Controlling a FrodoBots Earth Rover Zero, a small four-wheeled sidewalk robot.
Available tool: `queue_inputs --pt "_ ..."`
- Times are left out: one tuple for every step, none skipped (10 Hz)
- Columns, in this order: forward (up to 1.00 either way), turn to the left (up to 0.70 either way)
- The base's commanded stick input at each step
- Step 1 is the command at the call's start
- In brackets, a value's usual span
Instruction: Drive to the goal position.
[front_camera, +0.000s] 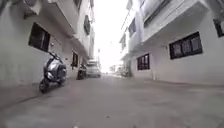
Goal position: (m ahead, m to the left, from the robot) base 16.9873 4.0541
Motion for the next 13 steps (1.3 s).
queue_inputs --pt "1.00 0.00" --pt "1.00 0.00" --pt "1.00 0.00" --pt "1.00 0.00" --pt "1.00 0.00" --pt "1.00 0.00" --pt "1.00 -0.13" --pt "1.00 -0.40" --pt "1.00 -0.40" --pt "1.00 -0.40" --pt "1.00 -0.32" --pt "1.00 -0.10" --pt "1.00 0.00"
